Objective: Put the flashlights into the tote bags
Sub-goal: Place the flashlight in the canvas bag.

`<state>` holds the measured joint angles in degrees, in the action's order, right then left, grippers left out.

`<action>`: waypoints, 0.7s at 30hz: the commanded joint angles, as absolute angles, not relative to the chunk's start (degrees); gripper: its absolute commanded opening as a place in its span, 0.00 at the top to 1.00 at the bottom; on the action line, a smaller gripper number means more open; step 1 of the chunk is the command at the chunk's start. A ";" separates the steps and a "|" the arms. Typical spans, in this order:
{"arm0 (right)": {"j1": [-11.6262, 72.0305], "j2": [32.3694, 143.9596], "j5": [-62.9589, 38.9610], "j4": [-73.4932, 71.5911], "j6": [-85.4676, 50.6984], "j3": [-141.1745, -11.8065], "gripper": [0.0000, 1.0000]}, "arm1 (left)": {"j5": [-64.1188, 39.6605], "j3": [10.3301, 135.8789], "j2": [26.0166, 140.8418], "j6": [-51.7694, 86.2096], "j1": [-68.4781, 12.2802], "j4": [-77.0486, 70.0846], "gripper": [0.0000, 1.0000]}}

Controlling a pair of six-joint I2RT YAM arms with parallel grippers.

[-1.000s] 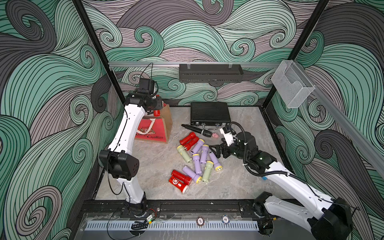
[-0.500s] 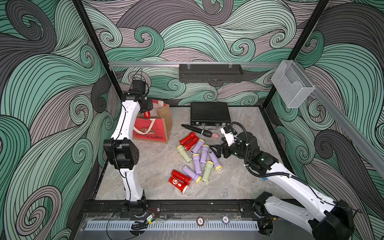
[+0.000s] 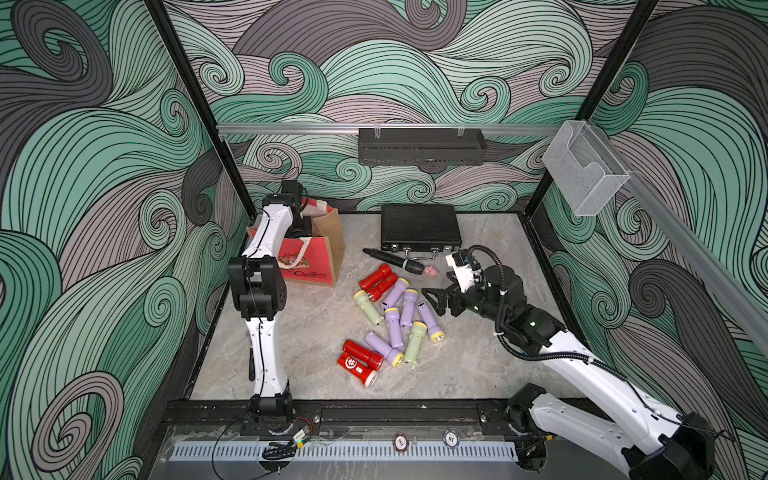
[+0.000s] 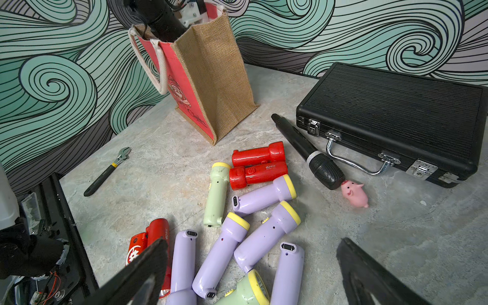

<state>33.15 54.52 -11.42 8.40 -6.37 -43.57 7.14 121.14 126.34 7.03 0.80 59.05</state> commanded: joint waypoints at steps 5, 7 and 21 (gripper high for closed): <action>33.05 53.43 -10.44 7.34 -4.67 -43.35 0.01 | 8.52 126.02 130.87 4.84 2.48 61.17 1.00; 32.96 52.99 -10.19 7.33 -4.46 -43.18 0.01 | 8.29 126.26 132.32 4.75 2.70 61.04 1.00; 32.84 52.17 -10.48 7.03 -4.30 -43.41 0.01 | 4.22 125.36 136.89 7.57 2.72 63.62 0.98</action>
